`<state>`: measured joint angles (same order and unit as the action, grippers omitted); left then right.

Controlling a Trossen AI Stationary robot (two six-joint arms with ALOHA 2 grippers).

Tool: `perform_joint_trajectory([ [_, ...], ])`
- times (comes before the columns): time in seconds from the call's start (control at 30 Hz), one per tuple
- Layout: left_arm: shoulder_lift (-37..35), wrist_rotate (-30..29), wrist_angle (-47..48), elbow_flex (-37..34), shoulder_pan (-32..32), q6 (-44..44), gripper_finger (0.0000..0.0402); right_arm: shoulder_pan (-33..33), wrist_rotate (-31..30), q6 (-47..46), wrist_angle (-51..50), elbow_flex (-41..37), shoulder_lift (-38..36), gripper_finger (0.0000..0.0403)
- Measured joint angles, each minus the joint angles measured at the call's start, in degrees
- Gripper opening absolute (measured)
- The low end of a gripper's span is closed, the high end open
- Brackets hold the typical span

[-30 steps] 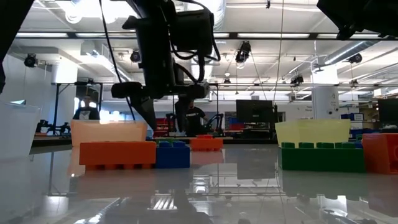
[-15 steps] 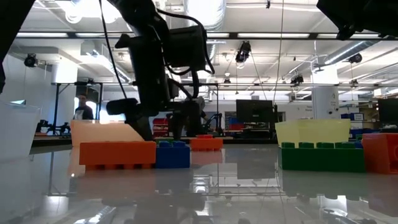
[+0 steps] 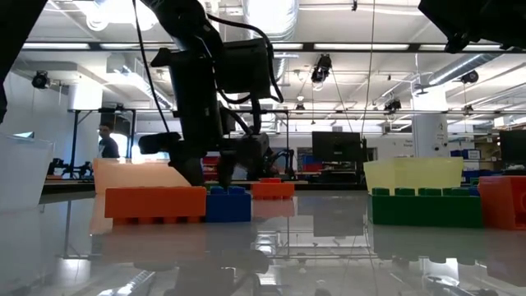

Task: Sort & place blocks by color
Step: Put the green game piece into the transparent bin

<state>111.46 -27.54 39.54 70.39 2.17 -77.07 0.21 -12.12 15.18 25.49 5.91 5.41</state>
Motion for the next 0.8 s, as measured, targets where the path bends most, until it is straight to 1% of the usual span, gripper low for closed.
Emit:
perform_joint_trajectory([
  [0.07,-0.1,-0.1,0.1,0.0,0.0,1.2,0.0122,0.0,0.0,0.0,0.0,0.0,0.0,0.0068],
  [0.27,-2.0,0.0,1.6,0.8,0.9,5.8,0.0121,0.0,0.0,-0.1,0.0,0.0,0.0,0.0068],
  [0.4,-5.4,0.3,4.7,2.6,2.1,10.5,0.0121,0.0,-0.1,-0.1,0.1,0.0,0.0,0.0068],
  [0.47,-8.1,1.8,6.8,3.2,2.9,12.8,0.0121,0.0,-0.1,-0.1,0.0,0.0,0.0,0.0068],
  [0.53,-11.2,4.3,8.4,3.8,3.9,15.0,0.0121,0.0,-0.8,-0.1,-0.1,0.0,0.0,0.0068],
  [0.63,-16.0,9.7,10.5,4.1,5.7,16.5,0.0121,0.0,-2.1,0.1,-0.1,0.0,0.1,0.0068],
  [0.8,-23.3,25.1,14.2,4.1,11.5,18.1,0.0124,0.0,-3.1,0.5,-0.5,0.0,0.5,0.0068],
])
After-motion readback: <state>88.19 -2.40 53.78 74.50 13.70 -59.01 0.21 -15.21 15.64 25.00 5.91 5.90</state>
